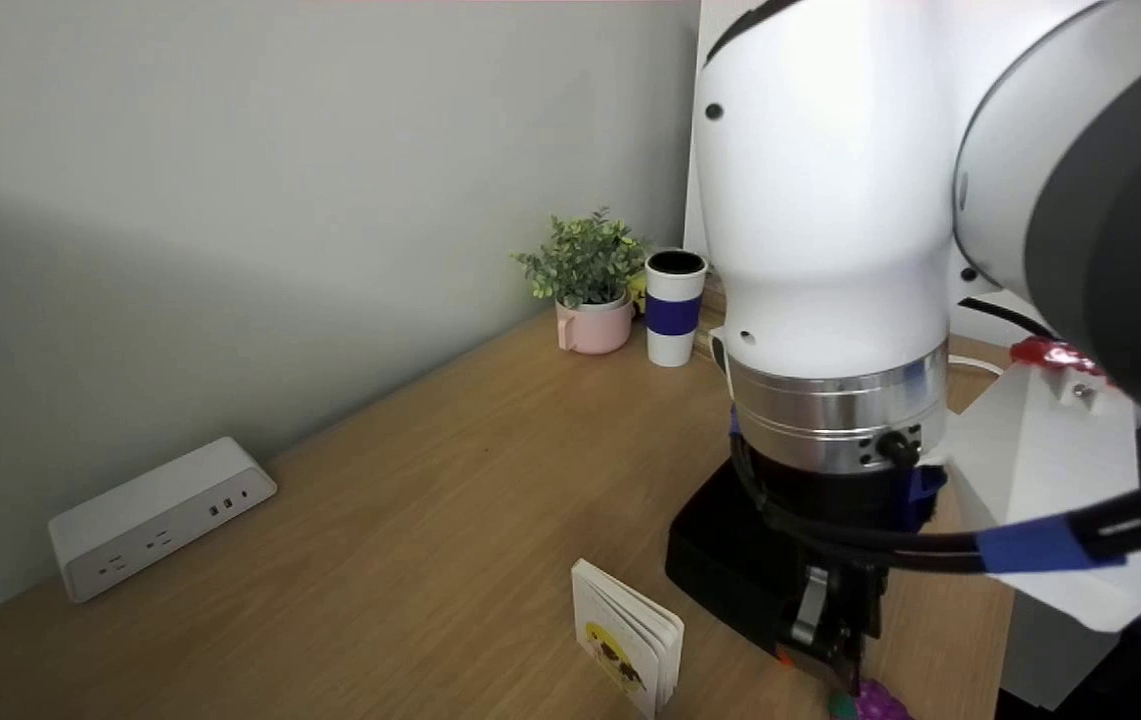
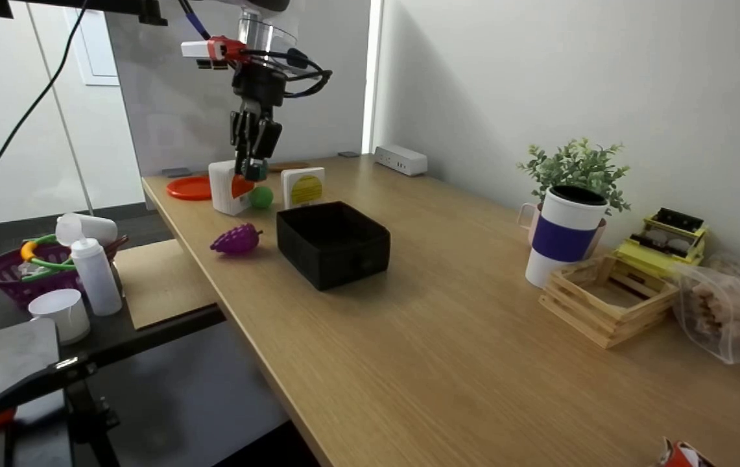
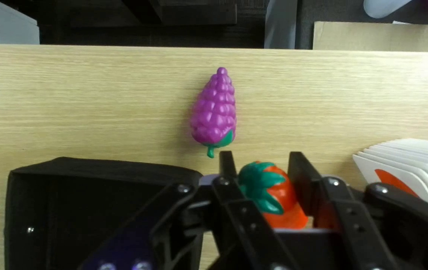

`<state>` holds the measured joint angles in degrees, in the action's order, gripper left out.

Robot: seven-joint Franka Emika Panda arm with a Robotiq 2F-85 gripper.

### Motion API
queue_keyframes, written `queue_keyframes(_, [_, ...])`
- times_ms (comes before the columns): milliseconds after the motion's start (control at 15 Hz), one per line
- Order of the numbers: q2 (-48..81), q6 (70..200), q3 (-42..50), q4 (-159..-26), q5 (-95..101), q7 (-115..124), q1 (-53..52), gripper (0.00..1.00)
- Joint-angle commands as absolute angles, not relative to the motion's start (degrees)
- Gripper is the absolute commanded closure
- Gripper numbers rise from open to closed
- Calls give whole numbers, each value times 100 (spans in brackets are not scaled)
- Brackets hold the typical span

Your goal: Put the grapes and green and red object in black basket

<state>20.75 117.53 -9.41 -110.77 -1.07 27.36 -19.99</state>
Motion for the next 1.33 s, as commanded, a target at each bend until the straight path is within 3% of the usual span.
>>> queue_keyframes(0, [1870, 12021, -930, -11556, -336, 2635, -1801, 85])
queue_keyframes(1267, [1104, 12603, -761, -12585, -813, 2354, -1214, 85])
